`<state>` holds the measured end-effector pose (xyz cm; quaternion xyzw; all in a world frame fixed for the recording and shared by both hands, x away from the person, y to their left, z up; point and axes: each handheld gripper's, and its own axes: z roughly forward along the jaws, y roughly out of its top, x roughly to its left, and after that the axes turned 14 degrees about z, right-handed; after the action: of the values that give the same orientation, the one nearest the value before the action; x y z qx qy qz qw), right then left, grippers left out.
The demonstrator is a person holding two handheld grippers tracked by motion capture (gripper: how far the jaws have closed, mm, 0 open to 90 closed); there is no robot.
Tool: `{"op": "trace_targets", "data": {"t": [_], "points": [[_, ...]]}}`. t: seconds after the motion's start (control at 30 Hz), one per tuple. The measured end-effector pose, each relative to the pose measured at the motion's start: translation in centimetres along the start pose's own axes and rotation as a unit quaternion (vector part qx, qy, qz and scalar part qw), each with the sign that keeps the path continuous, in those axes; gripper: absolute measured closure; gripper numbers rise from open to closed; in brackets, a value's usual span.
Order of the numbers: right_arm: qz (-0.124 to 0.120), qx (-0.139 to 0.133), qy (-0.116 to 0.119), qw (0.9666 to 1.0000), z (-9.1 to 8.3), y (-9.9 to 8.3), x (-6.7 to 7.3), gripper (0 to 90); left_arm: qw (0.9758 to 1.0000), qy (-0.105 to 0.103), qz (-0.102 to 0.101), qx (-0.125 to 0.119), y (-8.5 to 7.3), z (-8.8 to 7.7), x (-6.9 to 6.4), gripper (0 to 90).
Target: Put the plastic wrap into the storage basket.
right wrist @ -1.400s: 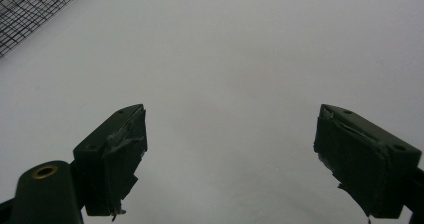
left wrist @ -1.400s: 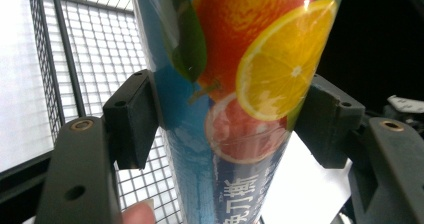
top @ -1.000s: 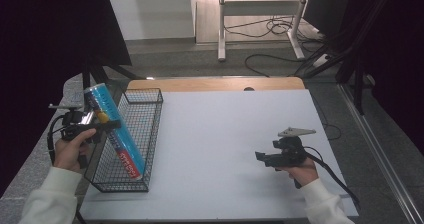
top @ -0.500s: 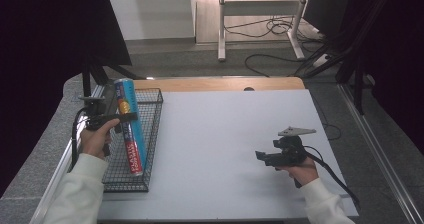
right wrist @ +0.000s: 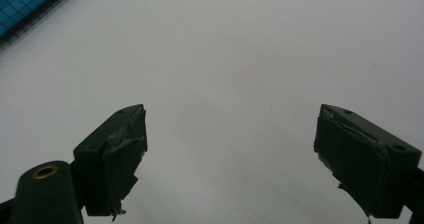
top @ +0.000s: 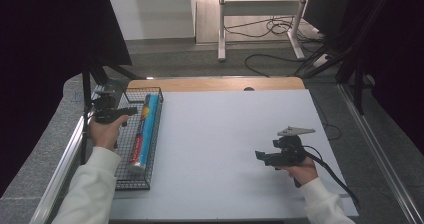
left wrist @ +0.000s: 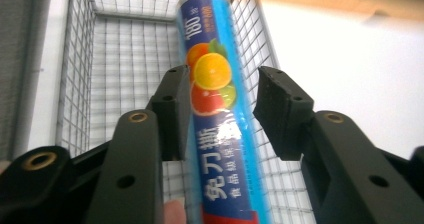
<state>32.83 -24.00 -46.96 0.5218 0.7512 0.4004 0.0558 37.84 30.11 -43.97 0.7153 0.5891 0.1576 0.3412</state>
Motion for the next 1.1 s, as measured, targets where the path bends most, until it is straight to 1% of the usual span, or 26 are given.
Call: {"op": "trace_targets", "data": {"t": [0.03, 0.07, 0.13, 0.17, 0.2, 0.23, 0.27, 0.3, 0.33, 0.37, 0.43, 0.5, 0.57, 0.6, 0.67, 0.77, 0.83, 0.87, 0.93, 1.1], "points": [[0.0, 0.0, 0.0, 1.0, 0.0, 0.0, 0.0, 13.8, 0.9999, -0.009, -0.009, -0.006, -0.1, 0.0, 0.0, 57.1], [0.001, 0.0, 0.001, 1.0, -0.1, 0.0, 0.0, 13.8, 1.0, -0.004, -0.004, -0.003, -0.2, 0.1, -0.1, 57.3], [0.002, -0.003, 0.001, 1.0, -0.3, 0.1, -0.1, 13.8, 0.9999, -0.004, 0.009, 0.006, -0.5, 0.5, -0.5, 55.8], [0.002, -0.004, 0.002, 1.0, -0.3, 0.1, -0.1, 13.8, 0.9998, -0.005, 0.015, 0.015, -0.6, 0.7, -0.8, 54.2], [0.002, -0.003, 0.001, 1.0, -0.3, 0.1, -0.1, 13.8, 0.9993, -0.012, 0.021, 0.03, -0.6, 1.0, -0.9, 51.7], [0.002, -0.003, 0.0, 1.0, -0.2, 0.1, -0.1, 13.8, 0.9989, -0.017, 0.024, 0.037, -0.7, 1.2, -1.1, 49.3], [0.002, -0.002, 0.0, 1.0, -0.2, 0.1, -0.1, 13.8, 0.9987, -0.016, 0.027, 0.04, -0.7, 1.3, -1.2, 48.1], [0.0, -0.001, 0.002, 1.0, -0.1, 0.0, -0.1, 13.8, 0.9985, -0.02, 0.028, 0.041, -0.7, 1.4, -1.3, 46.8], [0.001, 0.0, 0.0, 1.0, -0.1, 0.0, -0.1, 13.7, 0.9984, -0.029, 0.027, 0.041, -0.7, 1.4, -1.3, 45.2], [-0.001, 0.0, 0.0, 1.0, -0.1, 0.0, -0.1, 13.7, 0.9982, -0.035, 0.03, 0.04, -0.7, 1.3, -1.3, 42.9], [0.0, -0.001, -0.001, 1.0, -0.2, 0.0, -0.2, 13.7, 0.9978, -0.035, 0.039, 0.039, -0.8, 1.1, -1.5, 41.3], [-0.001, -0.002, -0.002, 1.0, -0.2, 0.0, -0.3, 13.7, 0.9976, -0.045, 0.04, 0.034, -1.0, 1.0, -1.7, 40.0], [0.0, 0.0, -0.002, 1.0, -0.3, -0.1, -0.4, 13.7, 0.9975, -0.047, 0.043, 0.032, -1.3, 0.8, -2.0, 37.8], [0.0, 0.001, -0.003, 1.0, -0.3, -0.1, -0.4, 13.7, 0.9972, -0.052, 0.045, 0.03, -1.4, 0.7, -2.1, 36.3], [-0.001, 0.002, -0.002, 1.0, -0.3, -0.2, -0.4, 13.7, 0.997, -0.059, 0.046, 0.021, -1.5, 0.3, -2.3, 33.9], [-0.003, 0.001, -0.003, 1.0, -0.3, -0.2, -0.4, 13.7, 0.9963, -0.064, 0.057, 0.012, -1.9, -0.3, -2.8, 31.5], [-0.001, -0.001, -0.002, 1.0, -0.4, -0.1, -0.4, 13.7, 0.996, -0.058, 0.068, 0.006, -2.2, -0.8, -3.2, 29.6], [-0.003, -0.002, -0.003, 1.0, -0.4, -0.1, -0.4, 13.7, 0.9955, -0.059, 0.074, 0.004, -2.4, -1.1, -3.5, 28.7], [-0.002, -0.002, -0.003, 1.0, -0.5, -0.1, -0.5, 13.7, 0.9942, -0.068, 0.084, -0.001, -2.8, -1.5, -4.0, 27.7], [-0.004, -0.003, -0.002, 1.0, -0.5, -0.1, -0.4, 13.7, 0.9886, -0.084, 0.124, -0.008, -3.9, -2.1, -5.9, 25.7]]}}
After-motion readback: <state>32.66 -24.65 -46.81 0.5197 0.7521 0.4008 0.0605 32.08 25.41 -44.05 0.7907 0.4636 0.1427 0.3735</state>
